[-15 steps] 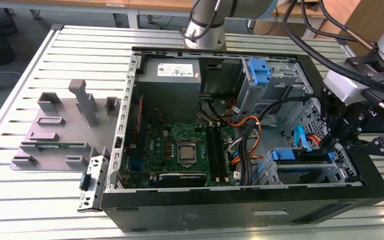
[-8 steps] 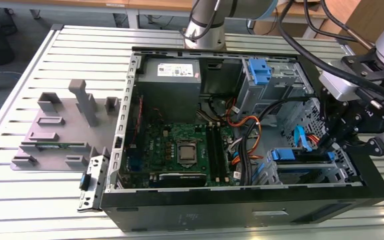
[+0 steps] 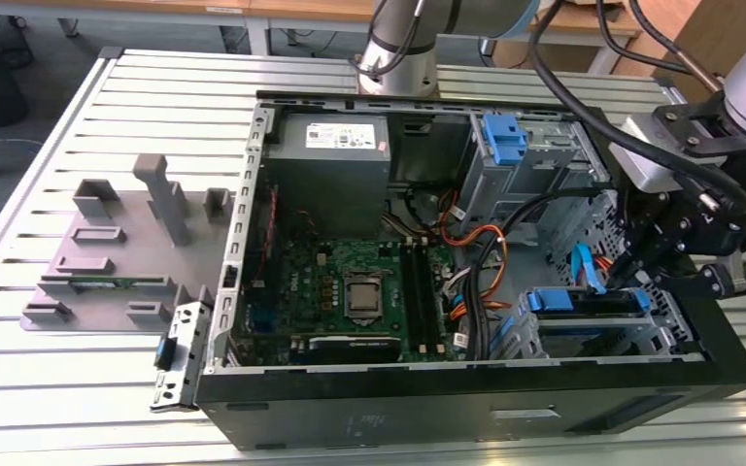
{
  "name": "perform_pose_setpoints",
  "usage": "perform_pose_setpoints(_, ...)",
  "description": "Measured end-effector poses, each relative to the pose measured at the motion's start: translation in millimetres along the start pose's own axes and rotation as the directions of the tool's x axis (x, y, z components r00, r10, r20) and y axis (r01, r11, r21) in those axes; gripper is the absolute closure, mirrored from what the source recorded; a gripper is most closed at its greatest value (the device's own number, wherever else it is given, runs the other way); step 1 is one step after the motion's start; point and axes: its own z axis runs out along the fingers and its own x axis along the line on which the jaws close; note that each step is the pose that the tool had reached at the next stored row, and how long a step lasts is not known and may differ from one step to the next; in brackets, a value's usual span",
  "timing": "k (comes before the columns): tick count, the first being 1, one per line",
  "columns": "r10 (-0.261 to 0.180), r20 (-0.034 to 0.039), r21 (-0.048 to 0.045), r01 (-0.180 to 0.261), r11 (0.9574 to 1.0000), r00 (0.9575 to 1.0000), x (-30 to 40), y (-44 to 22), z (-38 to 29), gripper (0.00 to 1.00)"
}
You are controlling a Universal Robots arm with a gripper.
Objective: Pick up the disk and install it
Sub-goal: 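Insert the second disk wire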
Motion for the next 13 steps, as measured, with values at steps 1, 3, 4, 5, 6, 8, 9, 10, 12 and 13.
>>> perform_pose_setpoints(1,0.014,-0.0002,0.0003,-0.014,0.9999,0.9999,0.1,0.1,0.3,0.83)
perform_pose_setpoints(3,0.04,-0.001,0.0008,-0.04,0.9992,0.9992,0.1,0.1,0.6,0.83)
perform_pose_setpoints(4,0.041,-0.001,0.0009,-0.041,0.9992,0.9992,0.1,0.1,0.6,0.83)
perform_pose_setpoints(5,0.041,-0.0011,0.0009,-0.041,0.9991,0.9991,0.1,0.1,0.6,0.83)
perform_pose_setpoints(6,0.042,-0.001,0.0009,-0.042,0.9991,0.9991,0.1,0.1,0.6,0.83)
perform_pose_setpoints(8,0.042,0.001,-0.0065,-0.042,0.9991,0.9991,0.2,-0.1,1.0,0.83)
perform_pose_setpoints(9,0.042,0.0023,-0.0117,-0.042,0.999,0.9991,0.2,-0.2,1.1,0.83)
perform_pose_setpoints(10,0.042,0.0023,-0.012,-0.042,0.999,0.9991,0.2,-0.2,1.1,0.83)
perform_pose_setpoints(12,0.042,0.0022,-0.0125,-0.042,0.999,0.9991,0.1,-0.3,1.0,0.83)
perform_pose_setpoints(13,0.042,0.0021,-0.0127,-0.042,0.999,0.9991,0.1,-0.3,0.9,0.83)
